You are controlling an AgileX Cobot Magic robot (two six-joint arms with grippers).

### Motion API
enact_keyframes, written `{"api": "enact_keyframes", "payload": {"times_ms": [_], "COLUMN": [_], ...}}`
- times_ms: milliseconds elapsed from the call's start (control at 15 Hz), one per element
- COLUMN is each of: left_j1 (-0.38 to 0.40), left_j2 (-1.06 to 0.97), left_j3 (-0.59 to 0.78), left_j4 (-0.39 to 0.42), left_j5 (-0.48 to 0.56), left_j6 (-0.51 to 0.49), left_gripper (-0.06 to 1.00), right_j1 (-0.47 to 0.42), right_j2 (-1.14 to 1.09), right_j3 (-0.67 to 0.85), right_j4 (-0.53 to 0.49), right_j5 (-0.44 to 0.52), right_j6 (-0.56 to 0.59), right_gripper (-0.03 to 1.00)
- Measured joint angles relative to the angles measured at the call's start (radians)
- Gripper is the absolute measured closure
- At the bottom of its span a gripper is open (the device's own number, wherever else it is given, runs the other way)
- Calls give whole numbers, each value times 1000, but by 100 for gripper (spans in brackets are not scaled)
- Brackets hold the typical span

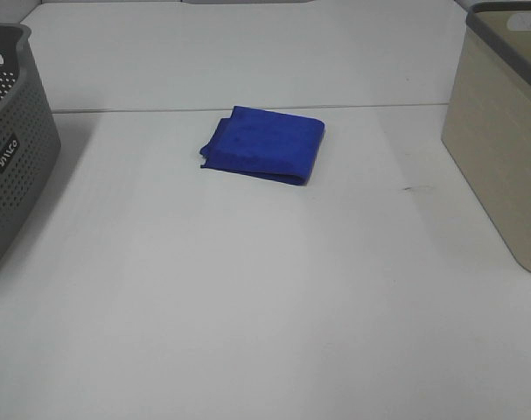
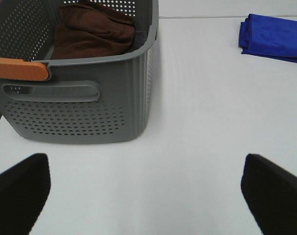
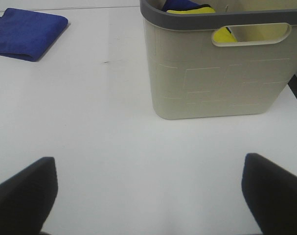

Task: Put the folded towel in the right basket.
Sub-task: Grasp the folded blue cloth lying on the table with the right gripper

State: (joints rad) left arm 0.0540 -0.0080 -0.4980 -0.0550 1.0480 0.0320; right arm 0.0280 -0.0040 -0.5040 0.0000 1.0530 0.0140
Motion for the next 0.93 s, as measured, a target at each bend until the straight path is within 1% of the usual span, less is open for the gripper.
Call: {"api": "enact_keyframes", "payload": {"times_ms": [600,733,933], "left_j1": [0,0,0], "left_j2": [0,0,0], "left_j3": [0,0,0], "left_j4": [0,0,0], "left_j5": [0,0,0], "left_j6": [0,0,0], "left_gripper": [-4,-4,-4], "right_j1": [0,0,0], "right_j2": [22,141,498], "right_j3": [-9,-70,-315], "right_j4": [0,30,112], "right_j5": [10,53,138], "right_j6": [3,21,34], "right_gripper": [0,0,0]}}
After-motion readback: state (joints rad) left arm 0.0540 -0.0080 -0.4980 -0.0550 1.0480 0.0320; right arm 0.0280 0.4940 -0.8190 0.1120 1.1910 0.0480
